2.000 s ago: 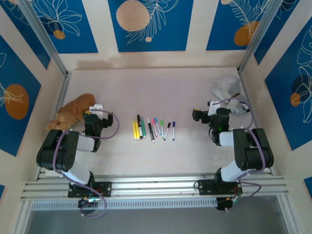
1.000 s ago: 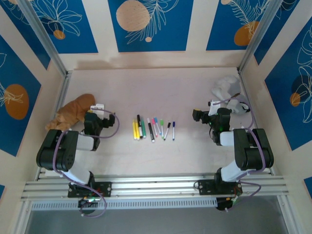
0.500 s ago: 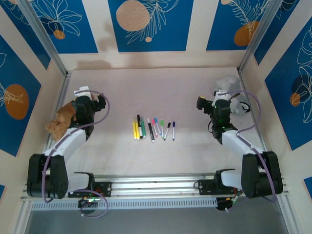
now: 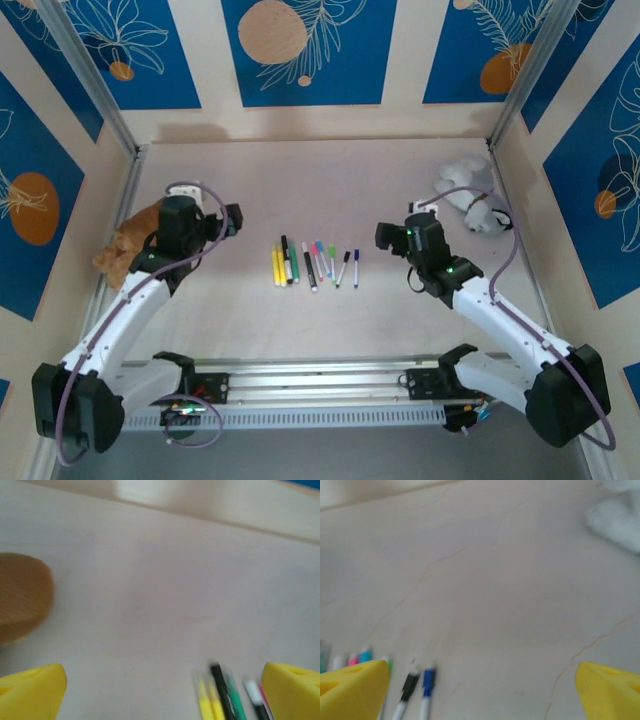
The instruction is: Open the pen caps
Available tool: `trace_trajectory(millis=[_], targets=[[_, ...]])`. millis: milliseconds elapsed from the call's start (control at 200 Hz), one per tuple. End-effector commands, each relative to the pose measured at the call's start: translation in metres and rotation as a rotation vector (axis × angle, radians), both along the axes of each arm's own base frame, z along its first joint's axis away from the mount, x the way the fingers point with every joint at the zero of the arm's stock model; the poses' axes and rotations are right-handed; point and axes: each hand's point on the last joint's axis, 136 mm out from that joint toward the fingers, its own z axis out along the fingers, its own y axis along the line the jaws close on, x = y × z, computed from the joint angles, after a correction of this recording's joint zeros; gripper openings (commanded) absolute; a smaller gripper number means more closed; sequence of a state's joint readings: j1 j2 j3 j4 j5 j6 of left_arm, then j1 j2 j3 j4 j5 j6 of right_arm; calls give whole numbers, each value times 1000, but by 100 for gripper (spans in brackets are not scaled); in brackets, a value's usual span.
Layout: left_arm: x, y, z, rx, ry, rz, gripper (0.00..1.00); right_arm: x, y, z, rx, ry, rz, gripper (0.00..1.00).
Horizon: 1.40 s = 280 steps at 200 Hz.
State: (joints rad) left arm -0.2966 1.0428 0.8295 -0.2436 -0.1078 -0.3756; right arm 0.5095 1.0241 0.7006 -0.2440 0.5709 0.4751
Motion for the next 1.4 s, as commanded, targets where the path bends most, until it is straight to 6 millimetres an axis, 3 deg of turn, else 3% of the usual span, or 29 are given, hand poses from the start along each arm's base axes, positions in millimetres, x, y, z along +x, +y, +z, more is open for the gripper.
trace_trajectory(millis=[0, 130, 225, 415, 475, 530, 700, 776, 1056, 1221, 1396], targets=[[-28, -25, 4, 50, 93, -118, 100, -35, 14, -18, -52, 185, 55, 95], [-48, -34, 12, 51, 136, -148, 100, -54, 31, -27, -82, 305, 102, 91], [-56, -36, 17, 12, 137, -139, 100, -64, 42, -35, -50, 354, 119, 81], [-58, -53, 19, -124, 15, -145, 100, -72, 53, -46, 41, 366, 107, 74], [-57, -63, 20, -184, -48, -178, 100, -73, 50, -51, 51, 375, 89, 64], [-56, -70, 18, -241, -63, -190, 100, -72, 47, -56, 52, 386, 67, 54], [-52, -94, -3, -266, 81, -222, 100, -65, 46, -72, 73, 455, 41, 42], [-56, -116, -4, -218, 58, -314, 100, -58, 49, -77, 78, 479, 54, 39], [-53, -149, -27, -216, 143, -342, 100, -26, 64, -85, 24, 514, 100, 36], [-50, -146, -45, -147, 199, -279, 100, -21, 79, -97, 20, 570, 137, 36], [-51, -140, -47, -125, 198, -263, 100, -25, 91, -113, -12, 615, 157, 25]])
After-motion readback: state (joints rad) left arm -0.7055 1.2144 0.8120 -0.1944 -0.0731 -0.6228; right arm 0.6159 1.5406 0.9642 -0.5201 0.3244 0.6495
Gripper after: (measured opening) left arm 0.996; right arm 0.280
